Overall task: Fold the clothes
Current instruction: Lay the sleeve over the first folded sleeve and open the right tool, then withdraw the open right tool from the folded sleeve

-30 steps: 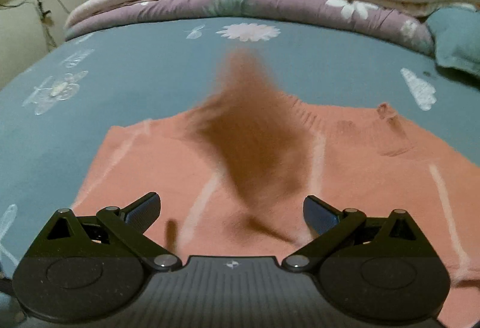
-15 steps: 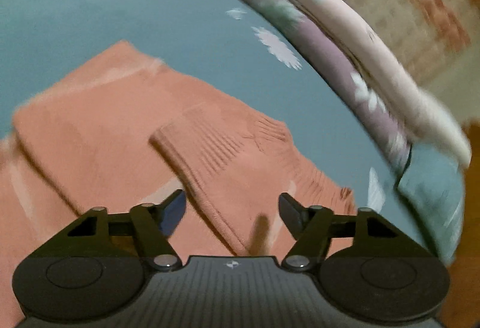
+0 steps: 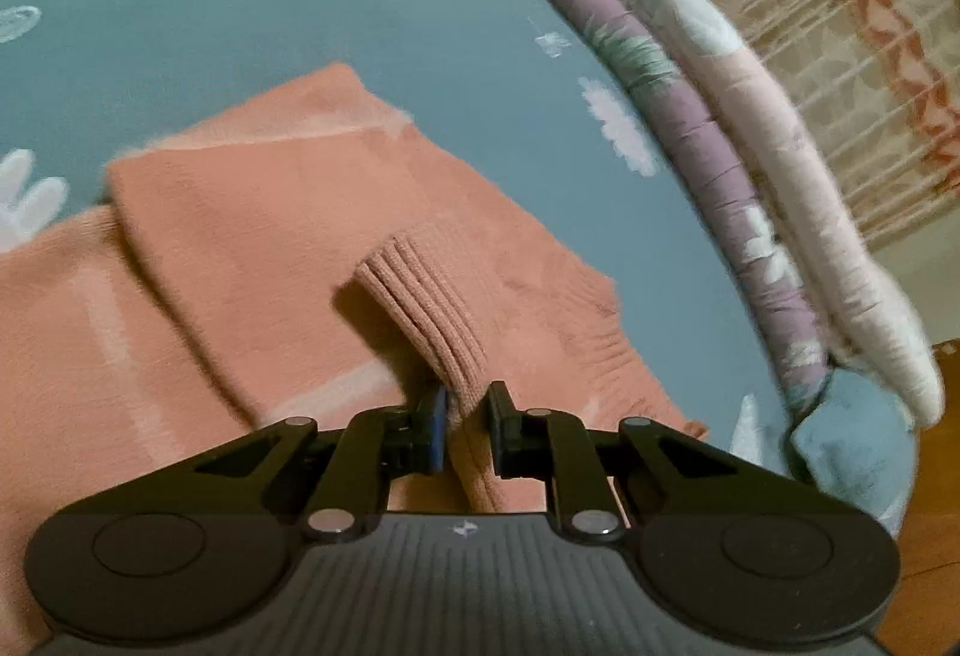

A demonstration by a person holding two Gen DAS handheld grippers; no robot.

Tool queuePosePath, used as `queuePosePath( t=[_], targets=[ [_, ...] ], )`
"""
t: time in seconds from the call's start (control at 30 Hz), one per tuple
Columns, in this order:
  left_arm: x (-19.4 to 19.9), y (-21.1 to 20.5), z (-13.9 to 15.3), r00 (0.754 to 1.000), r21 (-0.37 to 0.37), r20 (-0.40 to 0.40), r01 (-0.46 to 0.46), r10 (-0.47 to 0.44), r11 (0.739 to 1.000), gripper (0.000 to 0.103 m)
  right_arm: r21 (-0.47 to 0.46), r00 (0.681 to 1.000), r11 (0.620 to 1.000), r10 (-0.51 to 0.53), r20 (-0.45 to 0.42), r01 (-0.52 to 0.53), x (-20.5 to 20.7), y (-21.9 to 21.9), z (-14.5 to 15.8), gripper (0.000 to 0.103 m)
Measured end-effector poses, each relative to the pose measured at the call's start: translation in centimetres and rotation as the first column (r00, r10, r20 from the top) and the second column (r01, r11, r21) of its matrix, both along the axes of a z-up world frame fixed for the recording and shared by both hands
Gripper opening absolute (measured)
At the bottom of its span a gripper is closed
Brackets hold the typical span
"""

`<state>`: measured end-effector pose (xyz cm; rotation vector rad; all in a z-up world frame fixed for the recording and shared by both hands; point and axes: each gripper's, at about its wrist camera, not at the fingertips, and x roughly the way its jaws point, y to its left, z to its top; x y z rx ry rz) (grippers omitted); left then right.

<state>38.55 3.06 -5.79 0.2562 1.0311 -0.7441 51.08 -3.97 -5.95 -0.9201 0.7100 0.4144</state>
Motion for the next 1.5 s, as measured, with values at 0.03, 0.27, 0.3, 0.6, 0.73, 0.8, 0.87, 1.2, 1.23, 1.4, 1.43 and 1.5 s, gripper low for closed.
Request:
queuePosePath(
  t=[0.03,0.27,0.3,0.6,0.73,0.8,0.87,1.2,1.23,1.4,1.43,1.5],
  targets=[
    [0.0,-0.1,0.0,1.000,0.004,0.000,0.002,-0.002,1.000,0.102,0.003,1.000,1.000,-0.001,-0.012,0.001,-0.2,-0.1,-0.2,0.020],
    [0.2,0.0,0.1,1.000,0.020,-0.013,0.004,-0.003,1.000,0.102,0.103,0.995,0.990,-0.102,0.015,0.100,-1.8,-3.5,2.1,0.068],
    [0.2,0.2,0.2,1.000,0.024,-0.015,0.002,-0.001,1.000,0.102,0.114,0.989,0.984,-0.141,0.032,0.137,-2.1,-4.7,2.5,0.071],
    [0.5,-1.4,0.7,1.000,0.062,-0.016,0.000,0.001,0.998,0.102,0.172,0.773,0.783,-0.620,0.135,0.598,-5.1,-20.7,2.1,0.088],
    [0.4,-3.0,1.1,1.000,0.082,0.000,0.001,-0.001,0.997,0.102,0.200,0.715,0.731,-0.681,0.158,0.652,-3.8,-24.6,0.8,0.088],
    [0.3,-3.9,1.5,1.000,0.078,0.005,0.006,-0.006,0.997,0.102,0.211,0.709,0.727,-0.686,0.163,0.654,-3.0,-25.7,0.2,0.088],
    [0.0,-4.6,1.9,1.000,0.069,0.005,0.007,-0.008,0.998,0.102,0.211,0.700,0.723,-0.690,0.182,0.658,-2.6,-26.6,-0.2,0.088],
    [0.3,-7.3,1.2,0.999,0.094,-0.009,0.049,-0.048,0.994,0.102,0.501,0.607,0.513,-0.794,-0.031,0.697,-3.1,-37.2,-1.6,0.103],
    [0.3,-7.5,1.2,0.999,0.091,-0.007,0.054,-0.054,0.994,0.102,0.502,0.607,0.509,-0.794,-0.041,0.699,-3.2,-37.2,-1.4,0.103],
    [0.8,-7.1,1.0,0.999,0.083,-0.009,0.053,-0.052,0.995,0.102,0.354,0.663,0.617,-0.749,-0.011,0.703,-4.9,-34.1,0.0,0.103],
    [0.8,-7.1,1.0,0.999,0.086,-0.007,0.050,-0.049,0.995,0.102,0.336,0.676,0.635,-0.737,-0.008,0.696,-5.2,-33.5,0.4,0.102],
    [0.8,-6.9,1.3,0.999,0.086,-0.002,0.045,-0.045,0.995,0.102,0.356,0.700,0.654,-0.715,-0.001,0.668,-5.2,-32.5,1.7,0.102]
  ],
)
